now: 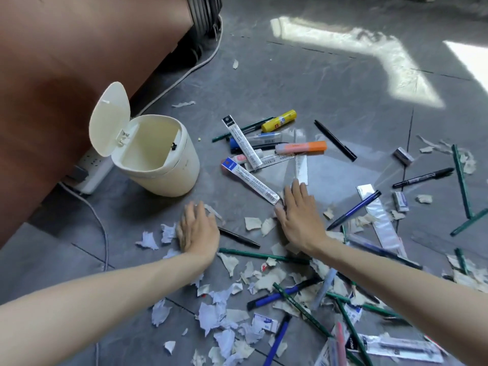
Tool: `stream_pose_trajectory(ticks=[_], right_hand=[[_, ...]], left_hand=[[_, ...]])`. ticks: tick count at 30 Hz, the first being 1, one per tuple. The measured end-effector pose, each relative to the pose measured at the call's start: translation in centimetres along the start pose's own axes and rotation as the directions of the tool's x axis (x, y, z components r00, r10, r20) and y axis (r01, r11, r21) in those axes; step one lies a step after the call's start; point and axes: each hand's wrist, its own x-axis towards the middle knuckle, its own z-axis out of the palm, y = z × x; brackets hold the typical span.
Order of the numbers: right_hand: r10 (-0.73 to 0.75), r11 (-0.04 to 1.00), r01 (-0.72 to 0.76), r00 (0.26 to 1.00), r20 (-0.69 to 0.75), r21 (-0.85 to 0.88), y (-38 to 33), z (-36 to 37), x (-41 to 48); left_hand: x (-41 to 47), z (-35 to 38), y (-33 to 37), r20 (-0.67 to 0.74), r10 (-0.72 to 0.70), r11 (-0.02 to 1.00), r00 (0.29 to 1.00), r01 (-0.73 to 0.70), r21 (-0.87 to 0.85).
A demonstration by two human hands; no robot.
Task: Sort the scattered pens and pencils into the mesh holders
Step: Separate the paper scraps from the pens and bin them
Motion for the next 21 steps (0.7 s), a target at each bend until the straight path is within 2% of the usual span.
stream_pose_trajectory(ticks=[4, 5, 8, 9, 11, 15, 17, 21], right_hand=[[-0.097, 0.995, 0.099, 0.993, 0.068, -0.020, -1.3, 1.1, -3.6], [-0.124, 0.990, 0.129, 0.989, 0.084, -0.055, -1.5, 1.4, -4.2], [-0.176, 0.976, 0.189, 0.977, 0.120, -0.108, -1.8, 1.8, -5.2], [-0.182, 0.975, 0.195, 0.976, 0.119, -0.108, -1.7, 1.9, -5.3], [-0.199, 0.970, 0.210, 0.975, 0.095, -0.125, -1.5, 2.1, -5.7], [-0.162, 0.987, 0.163, 0.984, 0.069, -0.013, -2.2, 2.6, -6.5], [-0.165, 0.986, 0.164, 0.983, 0.085, 0.014, -3.1, 2.6, -6.3], [-0.147, 0.982, 0.160, 0.982, 0.121, -0.105, -4.2, 2.7, -6.0]], left_hand=[[-1.7, 0.9, 1.0, 0.123, 0.285, 0.947, 0.951, -0.299, 0.118], [-2.4, 1.3, 1.6, 0.178, 0.368, 0.915, 0.913, -0.389, 0.106], [-4.1, 2.0, 2.9, 0.323, 0.595, 0.760, 0.736, -0.646, 0.072], [-4.0, 1.8, 3.0, 0.346, 0.626, 0.723, 0.699, -0.686, 0.077], [-3.5, 0.7, 2.5, 0.377, 0.637, 0.695, 0.672, -0.712, 0.097], [-1.9, -4.7, -1.3, 0.462, 0.565, 0.669, 0.683, -0.708, 0.228], [-1.2, -7.1, -3.6, 0.462, 0.494, 0.676, 0.737, -0.659, 0.328], [-1.0, -6.7, -8.1, 0.330, 0.344, 0.829, 0.879, -0.449, 0.332]])
